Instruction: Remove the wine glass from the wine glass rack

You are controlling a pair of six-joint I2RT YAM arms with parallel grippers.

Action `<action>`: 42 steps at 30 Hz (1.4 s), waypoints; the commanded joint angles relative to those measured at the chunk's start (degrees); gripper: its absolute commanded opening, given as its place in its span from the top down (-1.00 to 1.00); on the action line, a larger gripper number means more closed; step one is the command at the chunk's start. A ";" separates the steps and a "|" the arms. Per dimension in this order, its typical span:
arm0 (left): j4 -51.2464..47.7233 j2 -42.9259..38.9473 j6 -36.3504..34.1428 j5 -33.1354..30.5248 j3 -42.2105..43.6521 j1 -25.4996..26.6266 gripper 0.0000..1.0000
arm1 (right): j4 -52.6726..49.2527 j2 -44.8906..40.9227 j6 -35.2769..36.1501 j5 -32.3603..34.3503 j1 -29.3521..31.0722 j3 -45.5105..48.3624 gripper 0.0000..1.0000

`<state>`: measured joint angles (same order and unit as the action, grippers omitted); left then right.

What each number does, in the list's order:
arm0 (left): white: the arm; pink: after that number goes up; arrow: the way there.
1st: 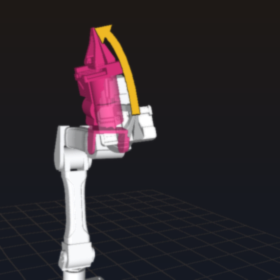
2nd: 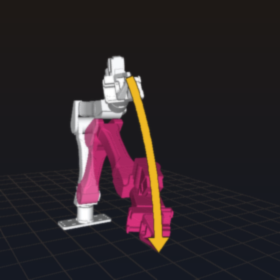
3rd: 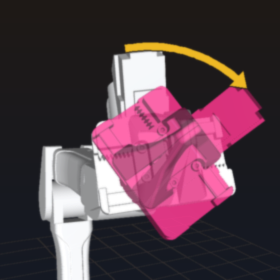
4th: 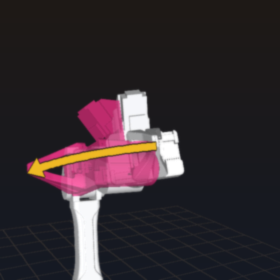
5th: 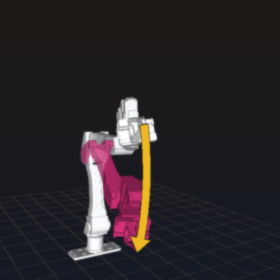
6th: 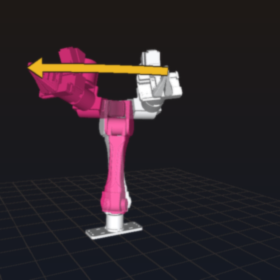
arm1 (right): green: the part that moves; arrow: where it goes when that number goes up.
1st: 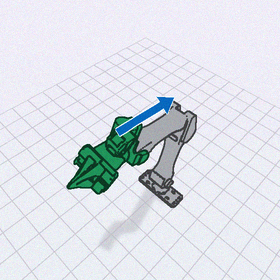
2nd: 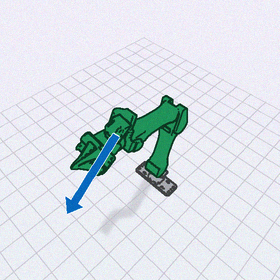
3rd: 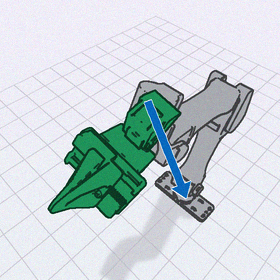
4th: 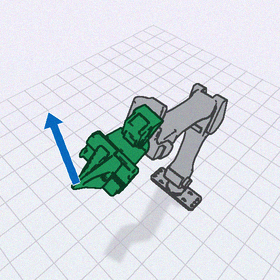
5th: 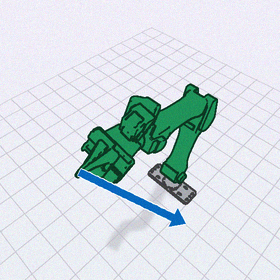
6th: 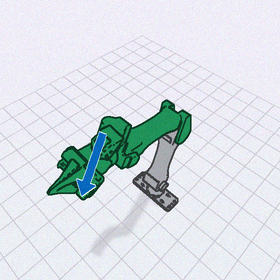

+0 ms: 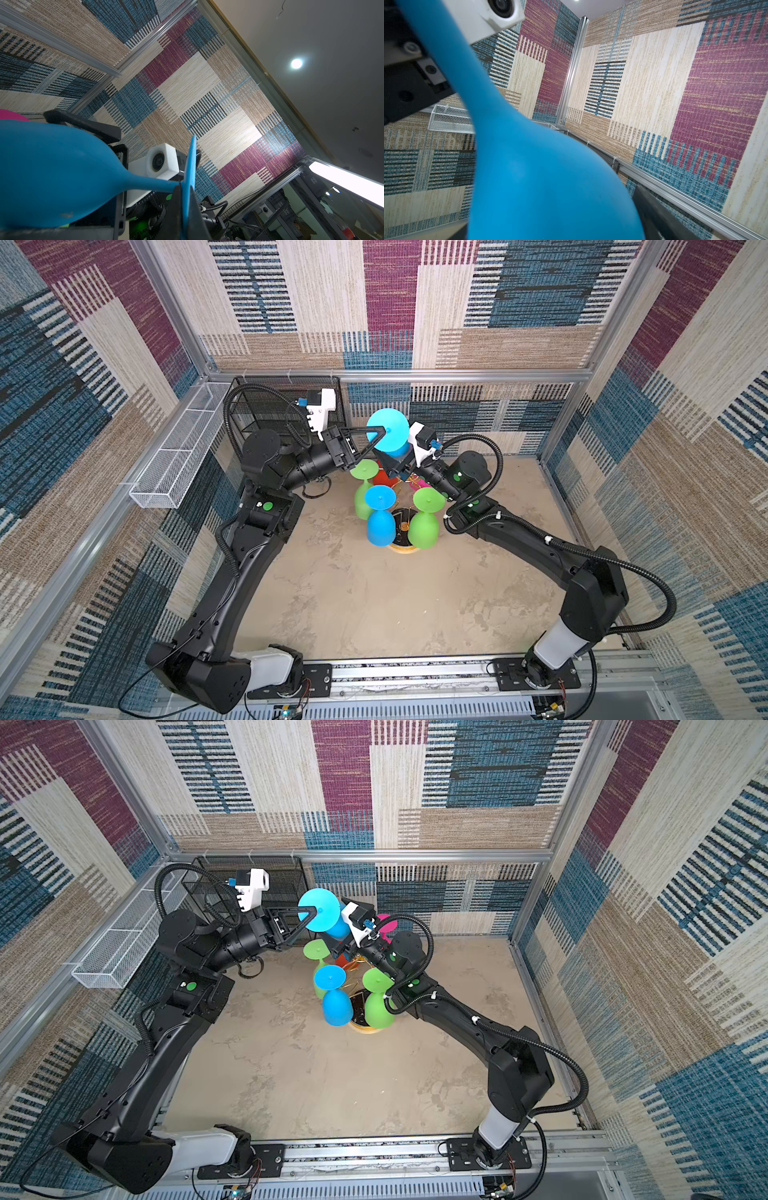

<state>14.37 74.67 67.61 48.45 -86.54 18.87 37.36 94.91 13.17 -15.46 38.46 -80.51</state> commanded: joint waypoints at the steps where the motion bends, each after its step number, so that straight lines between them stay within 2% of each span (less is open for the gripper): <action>1: 3.64 -0.31 0.46 0.68 -0.19 -0.24 1.00 | 0.28 -0.70 -0.62 0.06 0.17 -0.21 -0.70; 10: 4.94 -0.05 0.59 0.85 0.34 -0.77 0.99 | -2.67 -2.53 -1.74 0.07 1.27 -0.04 -0.43; 14: 5.82 0.07 0.70 0.81 0.81 -0.94 0.82 | -3.98 -3.72 -2.43 0.40 1.80 0.44 -0.33; 20: 6.97 -0.12 0.54 0.84 1.37 -1.29 0.23 | -5.72 -5.65 -3.21 0.63 2.05 1.49 -0.10; 22: 7.61 -0.27 0.41 0.87 1.57 -1.43 0.10 | -6.86 -6.20 -3.48 0.70 2.07 1.54 -0.03; 30: 8.66 -2.74 -3.55 -1.01 4.67 -2.68 -0.13 | -14.51 -10.14 -5.58 3.20 2.06 1.88 0.10; 33: 5.68 -4.37 -9.36 -3.80 6.33 -3.46 -0.20 | -18.19 -12.34 -5.92 4.53 2.06 2.46 0.15; 35: 0.22 -5.85 -17.73 -5.47 5.77 -4.18 -0.24 | -21.23 -14.03 -6.18 4.98 2.07 2.56 0.19; 37: -5.92 -7.71 -28.50 -9.89 5.48 -4.20 -0.29 | -24.60 -15.63 -6.54 5.53 2.14 2.35 0.20; 40: -4.54 -10.73 -40.47 -18.44 9.64 -4.15 -0.36 | -30.82 -17.72 -6.74 7.06 2.15 1.22 0.23; 42: 1.13 -12.20 -46.53 -22.69 13.97 -4.11 -0.40 | -34.63 -18.68 -6.73 8.43 2.15 0.65 0.23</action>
<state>12.69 63.51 36.84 34.81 -75.92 14.76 9.28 77.32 7.35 -9.74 40.53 -78.98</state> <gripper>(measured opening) 0.693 0.740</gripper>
